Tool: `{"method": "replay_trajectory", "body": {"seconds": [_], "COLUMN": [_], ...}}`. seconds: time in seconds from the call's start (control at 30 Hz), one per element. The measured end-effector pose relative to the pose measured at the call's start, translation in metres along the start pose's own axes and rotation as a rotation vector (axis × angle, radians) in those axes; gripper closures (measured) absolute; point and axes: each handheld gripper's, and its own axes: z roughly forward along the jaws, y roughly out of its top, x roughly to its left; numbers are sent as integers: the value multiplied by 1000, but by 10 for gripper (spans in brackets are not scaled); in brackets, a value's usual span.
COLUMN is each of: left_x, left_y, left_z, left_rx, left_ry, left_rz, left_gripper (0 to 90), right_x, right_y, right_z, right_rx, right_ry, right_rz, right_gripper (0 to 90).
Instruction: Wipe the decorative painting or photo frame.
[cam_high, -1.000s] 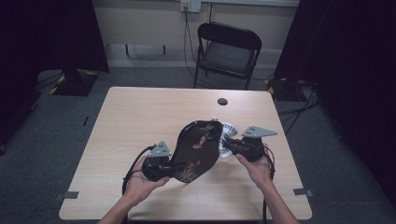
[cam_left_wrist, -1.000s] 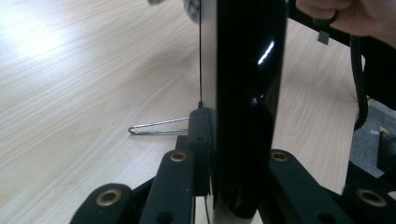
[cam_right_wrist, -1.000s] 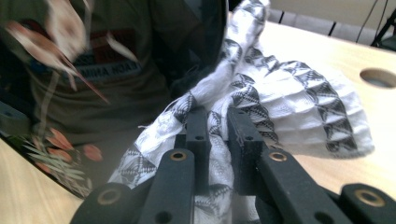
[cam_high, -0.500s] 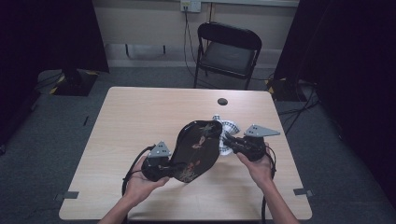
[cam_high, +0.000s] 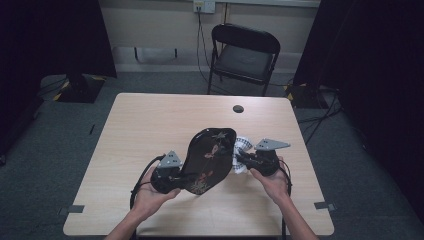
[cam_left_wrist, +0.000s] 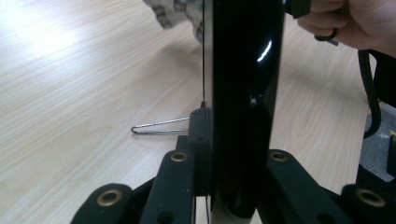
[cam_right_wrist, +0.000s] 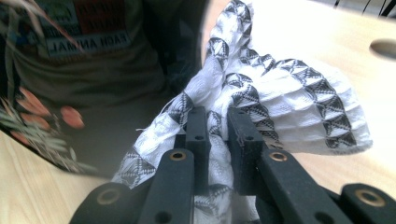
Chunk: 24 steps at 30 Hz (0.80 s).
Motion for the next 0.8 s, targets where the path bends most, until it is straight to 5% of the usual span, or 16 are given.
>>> {"method": "replay_trajectory", "body": {"seconds": [0.17,0.57,0.8], "left_x": [0,3,2], "left_y": [0,-1,-1], "left_z": [0,-1,-1], "left_rx": [-2,-3,-4], "left_ry": [-1,4,3], "left_rz": [-1,-2,-2], "left_gripper": [807,806,806], "right_x": [3,-1,2], "right_y": [11,-11,-1], "right_z": [-11,11,1], "right_rx": [-66,84,1], "right_ry": [20,1,10], "right_rz": [-1,9,0], "right_gripper": [802,803,803]}}
